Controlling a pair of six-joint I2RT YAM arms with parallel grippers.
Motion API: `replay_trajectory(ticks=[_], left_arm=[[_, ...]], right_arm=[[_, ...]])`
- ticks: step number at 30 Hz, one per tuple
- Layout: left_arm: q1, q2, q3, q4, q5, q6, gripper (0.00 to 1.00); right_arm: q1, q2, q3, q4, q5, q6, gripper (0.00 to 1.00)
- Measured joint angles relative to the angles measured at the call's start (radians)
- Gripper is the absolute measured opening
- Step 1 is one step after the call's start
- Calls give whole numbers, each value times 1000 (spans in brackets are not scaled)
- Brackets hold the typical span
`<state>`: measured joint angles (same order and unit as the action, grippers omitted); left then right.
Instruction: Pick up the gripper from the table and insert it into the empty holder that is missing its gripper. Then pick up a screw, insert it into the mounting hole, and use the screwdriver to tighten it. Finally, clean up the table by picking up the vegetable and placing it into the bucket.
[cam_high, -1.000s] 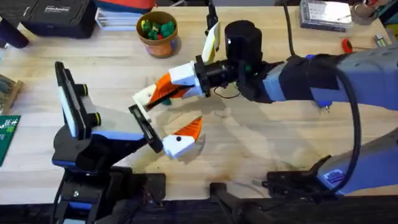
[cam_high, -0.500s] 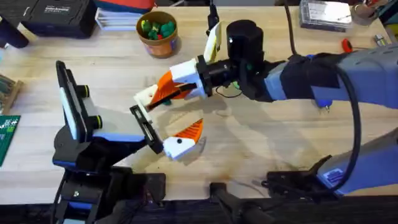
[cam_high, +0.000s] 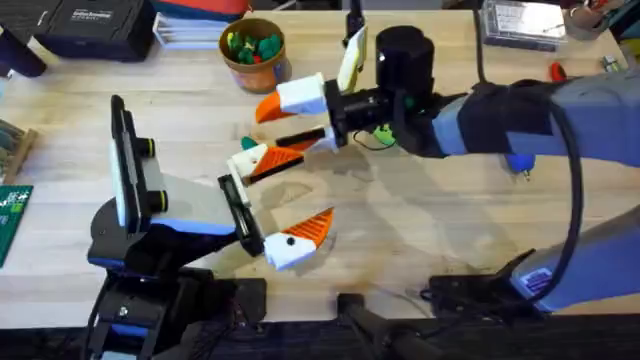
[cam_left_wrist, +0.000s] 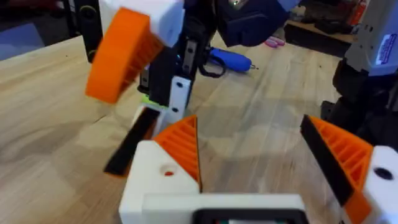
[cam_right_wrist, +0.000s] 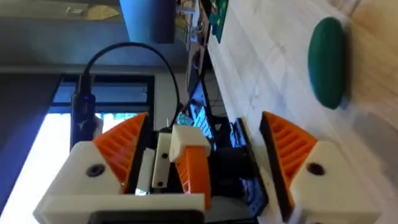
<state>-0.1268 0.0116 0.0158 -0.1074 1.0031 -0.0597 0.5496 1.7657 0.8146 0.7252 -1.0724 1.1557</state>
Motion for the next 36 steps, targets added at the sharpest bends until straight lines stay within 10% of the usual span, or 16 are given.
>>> replay_trajectory(ticks=[8,15,36], left_arm=[[0,0,0,0,0,0,985],[0,0,0,0,3,0,985],[0,0,0,-1,3,0,985]], right_arm=[[-138,0,4,-56,142,-134,994],[-227,-51,81,-519,308,-384,993],[-247,-446,230,-1239,941,-956,996]])
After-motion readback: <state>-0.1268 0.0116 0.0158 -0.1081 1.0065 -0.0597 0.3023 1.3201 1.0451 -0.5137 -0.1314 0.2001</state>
